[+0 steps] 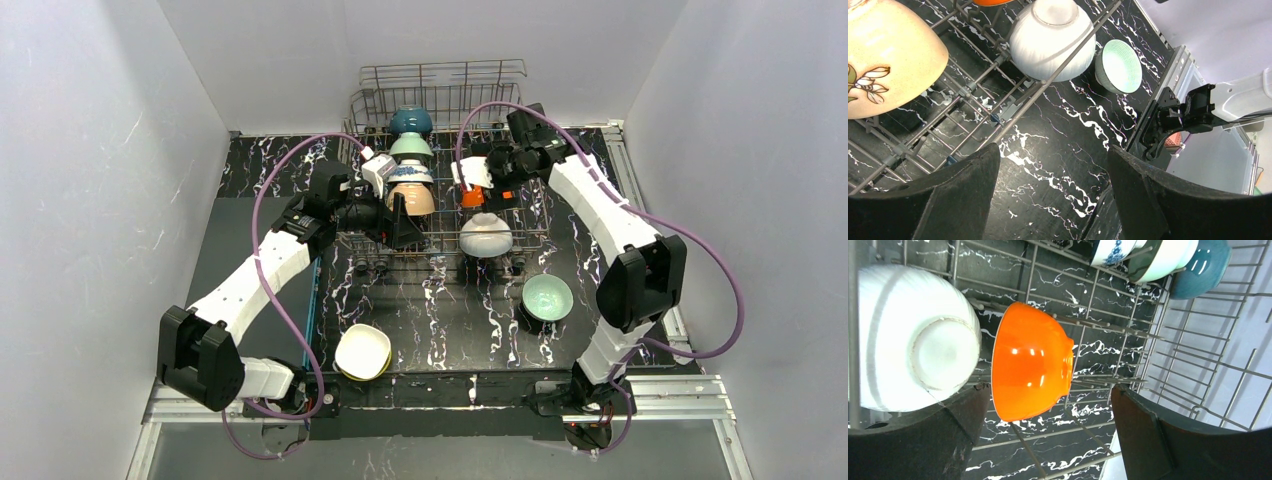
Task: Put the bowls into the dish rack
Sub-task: Turn the bowl upside down on the dish rack.
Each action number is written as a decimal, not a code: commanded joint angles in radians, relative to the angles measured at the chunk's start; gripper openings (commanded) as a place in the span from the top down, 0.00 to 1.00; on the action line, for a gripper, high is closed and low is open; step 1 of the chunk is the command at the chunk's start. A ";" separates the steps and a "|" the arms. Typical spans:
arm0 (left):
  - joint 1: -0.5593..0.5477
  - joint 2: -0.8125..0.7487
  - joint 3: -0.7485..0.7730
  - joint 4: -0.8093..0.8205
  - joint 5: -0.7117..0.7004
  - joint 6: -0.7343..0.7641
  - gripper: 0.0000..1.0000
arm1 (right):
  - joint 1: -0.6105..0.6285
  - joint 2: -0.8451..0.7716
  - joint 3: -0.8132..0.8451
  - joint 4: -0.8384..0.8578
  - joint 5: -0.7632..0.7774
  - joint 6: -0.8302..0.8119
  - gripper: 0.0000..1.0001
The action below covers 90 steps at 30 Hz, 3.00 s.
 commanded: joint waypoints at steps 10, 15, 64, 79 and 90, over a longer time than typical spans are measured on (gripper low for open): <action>0.007 0.004 0.065 -0.028 0.000 0.013 0.24 | 0.003 -0.103 -0.083 0.426 0.051 0.781 0.01; 0.007 0.042 0.114 -0.032 0.002 0.005 0.24 | 0.001 -0.088 -0.050 0.465 0.332 1.252 0.01; 0.007 0.021 0.071 -0.023 -0.022 -0.031 0.25 | -0.111 0.115 -0.086 0.234 -0.056 1.653 0.07; 0.006 0.023 0.066 -0.021 -0.018 -0.040 0.25 | -0.089 0.270 0.054 0.092 0.143 1.607 0.28; 0.007 0.023 0.077 -0.013 -0.013 -0.034 0.25 | -0.089 0.226 0.089 0.120 0.081 1.586 0.18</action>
